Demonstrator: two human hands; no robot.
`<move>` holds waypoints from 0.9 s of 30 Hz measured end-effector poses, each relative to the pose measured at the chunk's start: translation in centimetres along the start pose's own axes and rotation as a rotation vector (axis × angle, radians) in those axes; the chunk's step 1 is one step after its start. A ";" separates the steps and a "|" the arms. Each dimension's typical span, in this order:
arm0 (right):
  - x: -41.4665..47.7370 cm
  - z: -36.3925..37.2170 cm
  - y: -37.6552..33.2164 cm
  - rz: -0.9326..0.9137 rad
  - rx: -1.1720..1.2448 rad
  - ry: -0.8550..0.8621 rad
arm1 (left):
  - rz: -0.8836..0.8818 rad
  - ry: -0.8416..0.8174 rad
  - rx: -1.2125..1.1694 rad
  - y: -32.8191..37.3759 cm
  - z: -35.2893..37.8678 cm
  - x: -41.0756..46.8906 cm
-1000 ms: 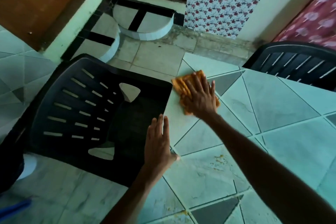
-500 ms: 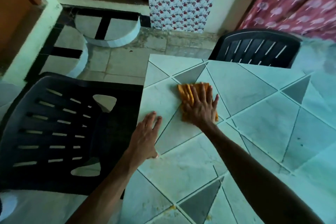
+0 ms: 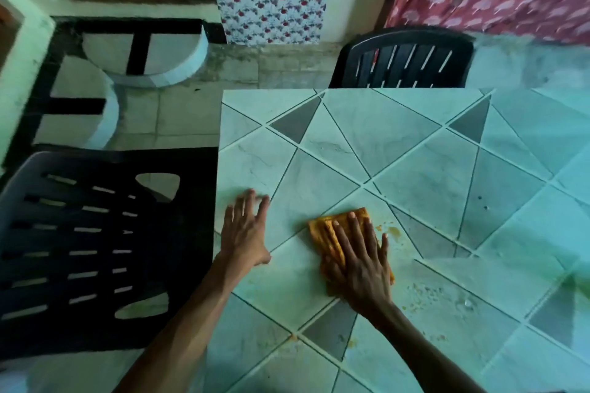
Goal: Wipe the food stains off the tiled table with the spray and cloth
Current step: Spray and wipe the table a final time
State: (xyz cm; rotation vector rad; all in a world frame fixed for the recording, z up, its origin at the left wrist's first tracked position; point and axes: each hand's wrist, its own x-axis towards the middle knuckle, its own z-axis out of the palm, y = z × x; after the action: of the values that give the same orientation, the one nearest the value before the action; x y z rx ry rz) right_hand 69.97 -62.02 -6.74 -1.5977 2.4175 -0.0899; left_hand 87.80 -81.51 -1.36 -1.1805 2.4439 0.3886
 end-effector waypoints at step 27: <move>3.5 -0.8 8.9 0.344 0.043 0.100 | 0.239 0.156 -0.082 12.8 3.2 -0.3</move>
State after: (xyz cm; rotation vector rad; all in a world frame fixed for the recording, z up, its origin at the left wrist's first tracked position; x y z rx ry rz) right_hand 60.46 -61.67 -8.16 -1.1636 2.7078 -0.1608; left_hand 78.54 -72.22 -3.12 -0.9857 2.7392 0.4864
